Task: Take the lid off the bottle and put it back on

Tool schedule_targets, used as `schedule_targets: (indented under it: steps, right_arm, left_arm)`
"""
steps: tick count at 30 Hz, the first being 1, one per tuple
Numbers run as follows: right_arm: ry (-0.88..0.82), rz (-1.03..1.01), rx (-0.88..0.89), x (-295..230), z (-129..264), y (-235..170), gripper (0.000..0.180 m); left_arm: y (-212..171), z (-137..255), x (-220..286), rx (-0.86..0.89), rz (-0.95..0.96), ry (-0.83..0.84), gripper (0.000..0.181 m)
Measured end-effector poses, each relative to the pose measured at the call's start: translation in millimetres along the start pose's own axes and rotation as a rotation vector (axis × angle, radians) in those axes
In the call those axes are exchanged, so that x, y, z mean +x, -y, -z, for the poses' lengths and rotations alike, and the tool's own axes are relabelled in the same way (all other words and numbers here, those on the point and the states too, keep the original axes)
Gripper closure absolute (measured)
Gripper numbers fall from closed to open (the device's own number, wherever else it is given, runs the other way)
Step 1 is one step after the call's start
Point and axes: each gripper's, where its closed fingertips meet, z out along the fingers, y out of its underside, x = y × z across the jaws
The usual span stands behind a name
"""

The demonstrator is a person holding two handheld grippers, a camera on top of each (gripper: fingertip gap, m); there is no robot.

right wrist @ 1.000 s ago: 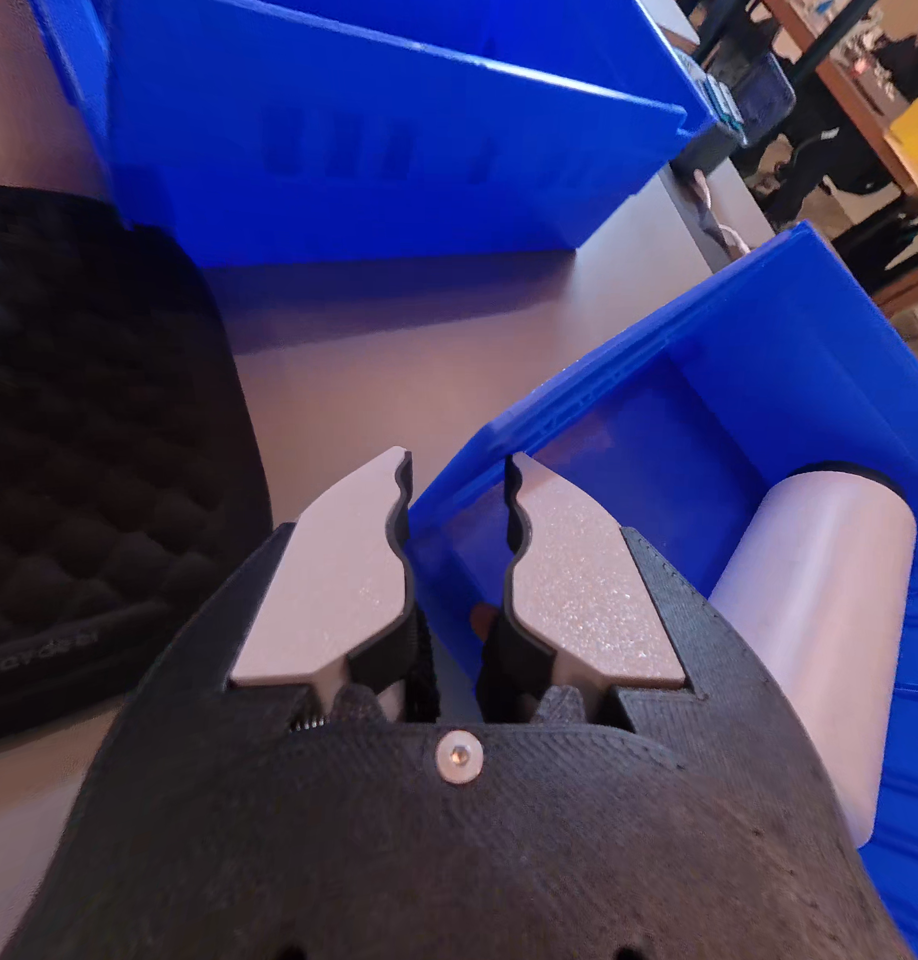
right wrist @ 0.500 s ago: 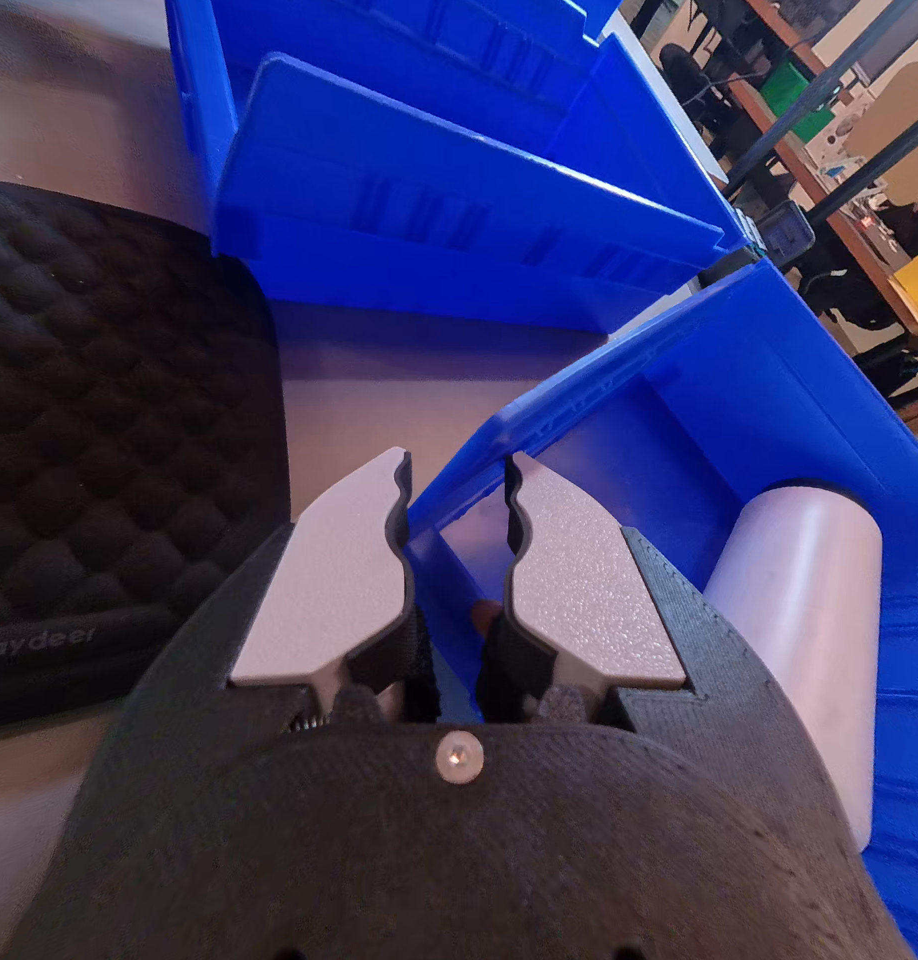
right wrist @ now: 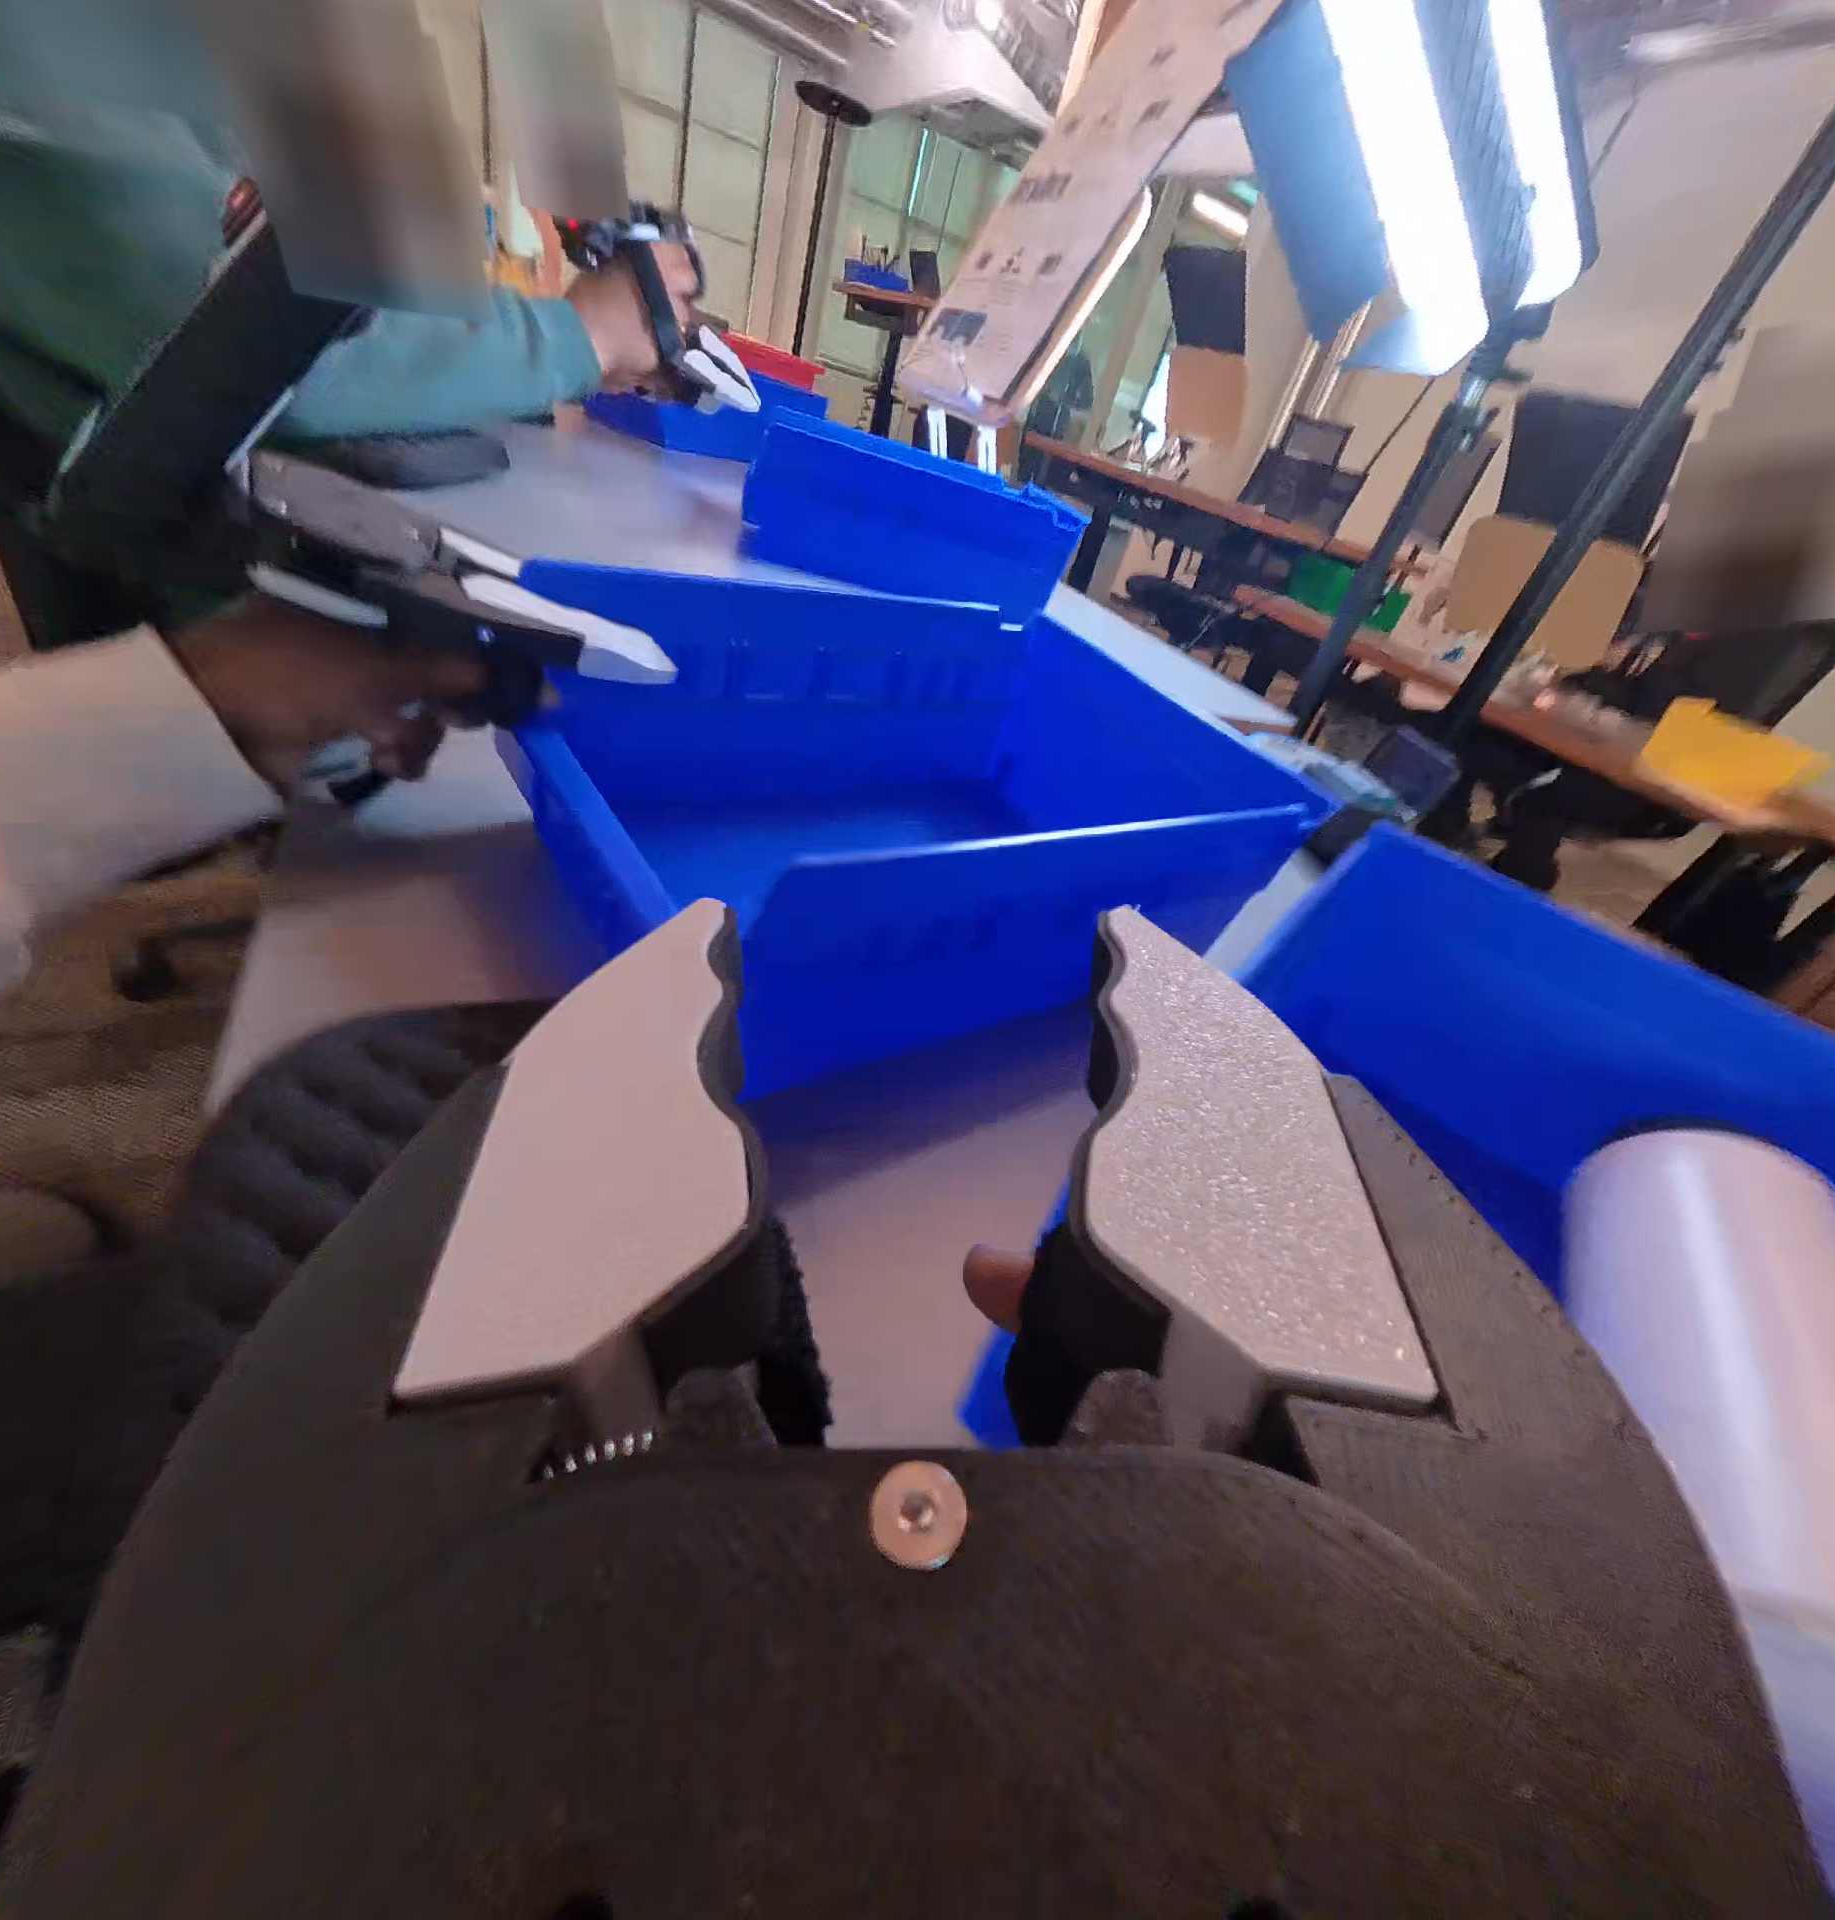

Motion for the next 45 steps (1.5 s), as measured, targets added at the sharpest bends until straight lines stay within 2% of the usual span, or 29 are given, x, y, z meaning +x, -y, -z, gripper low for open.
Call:
schedule_targets:
  steps: [3,5,7,8,9,10,13,17,20,23,27,31,34,38,45]
  right_arm:
    - [0.019,-0.148,-0.153,-19,-21,-20,0.101]
    - [0.033,-0.217,-0.257,-25,-36,-38,0.098]
    - [0.049,-0.244,-0.296,-29,-47,-44,0.109]
    - [0.048,-0.236,-0.309,-27,-52,-46,0.121]
    - [0.053,-0.217,-0.323,-26,-55,-48,0.14]
    - [0.028,-0.192,-0.334,-21,-57,-50,0.149]
    - [-0.045,-0.08,-0.306,-10,-52,-47,0.156]
    - [-0.16,0.088,-0.115,10,-26,3,0.159]
    - [-0.261,0.156,-0.001,35,10,41,0.161]
    - [-0.38,0.205,0.036,67,59,61,0.16]
    - [-0.592,0.212,0.007,116,140,67,0.161]
    - [-0.8,0.16,-0.098,159,226,56,0.164]
    - [-0.93,0.11,-0.214,182,286,38,0.165]
    - [-1.045,-0.013,-0.315,201,353,13,0.166]
    - [-1.133,-0.186,-0.553,216,418,-53,0.168]
  left_arm:
    - [3,19,5,0.049,0.003,0.08,0.175]
    - [8,31,8,0.111,-0.005,0.114,0.176]
    - [14,40,13,0.177,-0.018,0.135,0.176]
    - [16,44,16,0.207,-0.027,0.144,0.176]
    - [19,48,19,0.237,-0.037,0.155,0.176]
    - [24,51,22,0.269,-0.048,0.167,0.175]
    - [43,67,32,0.379,-0.086,0.216,0.176]
    - [88,94,53,0.581,-0.078,0.236,0.175]
    - [128,105,88,0.701,-0.069,0.176,0.175]
    - [163,102,140,0.77,-0.054,0.046,0.174]
    - [194,79,233,0.757,-0.011,-0.21,0.17]
    - [207,54,335,0.676,-0.02,-0.434,0.168]
    - [203,41,407,0.581,-0.045,-0.565,0.167]
    - [179,28,488,0.422,-0.023,-0.755,0.162]
    - [116,6,572,0.182,-0.053,-0.864,0.162]
